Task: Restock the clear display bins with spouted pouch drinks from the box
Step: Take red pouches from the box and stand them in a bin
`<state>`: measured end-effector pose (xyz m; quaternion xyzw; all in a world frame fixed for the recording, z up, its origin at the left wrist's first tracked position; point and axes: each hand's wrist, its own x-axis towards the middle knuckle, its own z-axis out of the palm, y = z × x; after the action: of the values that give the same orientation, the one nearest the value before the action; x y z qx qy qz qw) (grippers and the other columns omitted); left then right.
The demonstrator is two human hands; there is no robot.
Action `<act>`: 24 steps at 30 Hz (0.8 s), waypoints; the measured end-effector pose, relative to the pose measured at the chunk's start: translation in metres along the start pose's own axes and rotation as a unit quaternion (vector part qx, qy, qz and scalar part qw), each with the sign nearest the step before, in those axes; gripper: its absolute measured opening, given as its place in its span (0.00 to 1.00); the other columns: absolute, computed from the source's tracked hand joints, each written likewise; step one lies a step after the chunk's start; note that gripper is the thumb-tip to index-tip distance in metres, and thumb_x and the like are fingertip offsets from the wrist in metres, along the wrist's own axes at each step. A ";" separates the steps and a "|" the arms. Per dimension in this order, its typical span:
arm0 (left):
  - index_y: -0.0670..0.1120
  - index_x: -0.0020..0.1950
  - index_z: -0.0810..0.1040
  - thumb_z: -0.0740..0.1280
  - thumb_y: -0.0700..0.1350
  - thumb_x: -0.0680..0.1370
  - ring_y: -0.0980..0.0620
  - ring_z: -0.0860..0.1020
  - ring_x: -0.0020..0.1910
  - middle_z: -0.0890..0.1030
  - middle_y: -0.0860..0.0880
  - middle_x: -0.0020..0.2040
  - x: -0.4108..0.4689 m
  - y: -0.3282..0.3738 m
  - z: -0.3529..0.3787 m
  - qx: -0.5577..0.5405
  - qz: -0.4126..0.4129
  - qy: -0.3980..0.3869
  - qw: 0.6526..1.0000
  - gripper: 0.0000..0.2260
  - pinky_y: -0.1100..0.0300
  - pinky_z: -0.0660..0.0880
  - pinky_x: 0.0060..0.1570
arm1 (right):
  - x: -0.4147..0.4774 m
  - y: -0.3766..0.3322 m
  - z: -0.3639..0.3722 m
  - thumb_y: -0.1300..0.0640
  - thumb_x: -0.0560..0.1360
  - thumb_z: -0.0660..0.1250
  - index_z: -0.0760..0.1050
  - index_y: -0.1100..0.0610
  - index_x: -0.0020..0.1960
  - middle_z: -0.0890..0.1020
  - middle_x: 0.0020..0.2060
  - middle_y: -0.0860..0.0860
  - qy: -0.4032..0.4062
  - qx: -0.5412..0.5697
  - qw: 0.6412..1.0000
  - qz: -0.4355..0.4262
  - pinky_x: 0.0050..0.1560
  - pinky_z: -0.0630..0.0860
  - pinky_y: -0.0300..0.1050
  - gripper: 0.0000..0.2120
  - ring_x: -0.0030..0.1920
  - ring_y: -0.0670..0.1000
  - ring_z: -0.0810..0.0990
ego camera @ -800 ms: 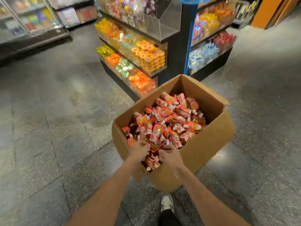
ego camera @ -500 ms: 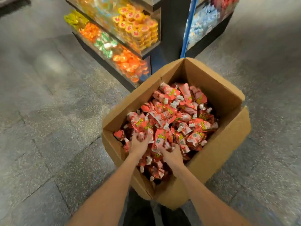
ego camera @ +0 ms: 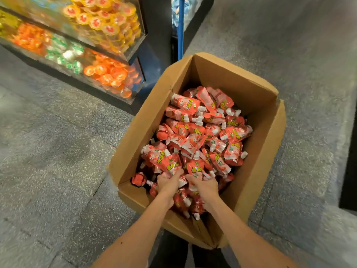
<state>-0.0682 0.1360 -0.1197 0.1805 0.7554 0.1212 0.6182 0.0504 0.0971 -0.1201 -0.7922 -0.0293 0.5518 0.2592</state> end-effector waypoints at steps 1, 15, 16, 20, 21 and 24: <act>0.46 0.70 0.66 0.77 0.62 0.67 0.47 0.74 0.63 0.73 0.52 0.64 -0.007 0.001 -0.003 0.003 -0.008 -0.006 1.000 0.39 0.49 0.73 0.62 | -0.003 0.002 -0.003 0.43 0.55 0.85 0.70 0.56 0.67 0.80 0.59 0.51 -0.010 0.007 1.000 0.008 0.60 0.77 0.51 0.46 0.57 0.51 0.79; 0.47 0.62 0.74 0.78 0.54 0.66 0.46 0.81 0.53 0.82 0.47 0.53 -0.099 0.024 -0.017 -0.063 0.070 -0.074 0.993 0.29 0.45 0.80 0.55 | -0.069 -0.027 -0.048 0.34 0.51 0.82 0.61 0.57 0.75 0.76 0.66 0.51 -0.139 -0.050 0.987 -0.070 0.62 0.76 0.56 0.61 0.62 0.53 0.77; 0.47 0.65 0.74 0.80 0.57 0.61 0.46 0.81 0.53 0.83 0.47 0.54 -0.101 0.027 -0.021 -0.067 0.077 -0.080 0.991 0.36 0.45 0.81 0.54 | -0.073 -0.033 -0.049 0.33 0.49 0.83 0.65 0.55 0.73 0.78 0.63 0.51 -0.148 -0.059 0.984 -0.084 0.60 0.78 0.55 0.60 0.60 0.53 0.79; 0.45 0.61 0.79 0.78 0.55 0.56 0.41 0.84 0.49 0.84 0.39 0.53 -0.117 0.053 -0.052 -0.104 0.138 -0.086 0.981 0.36 0.43 0.83 0.47 | -0.119 -0.077 -0.043 0.40 0.61 0.81 0.75 0.52 0.58 0.83 0.51 0.50 -0.197 -0.078 0.963 -0.168 0.45 0.77 0.45 0.32 0.50 0.50 0.82; 0.45 0.56 0.81 0.77 0.53 0.58 0.41 0.84 0.48 0.84 0.38 0.52 -0.131 0.064 -0.064 -0.108 0.168 -0.088 0.976 0.29 0.43 0.83 0.47 | -0.130 -0.088 -0.037 0.40 0.61 0.81 0.77 0.53 0.58 0.84 0.51 0.50 -0.201 -0.089 0.957 -0.187 0.44 0.78 0.44 0.31 0.49 0.50 0.83; 0.49 0.43 0.86 0.75 0.45 0.70 0.45 0.84 0.40 0.86 0.43 0.42 -0.164 0.099 -0.107 -0.118 0.233 -0.098 0.960 0.03 0.49 0.82 0.42 | -0.168 -0.120 -0.009 0.36 0.58 0.81 0.81 0.53 0.56 0.87 0.45 0.50 -0.205 -0.106 0.942 -0.245 0.50 0.82 0.49 0.32 0.46 0.50 0.86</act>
<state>-0.1329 0.1604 0.0881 0.2879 0.6085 0.3317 0.6609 0.0217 0.1419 0.0797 -0.6533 -0.3335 0.6151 0.2890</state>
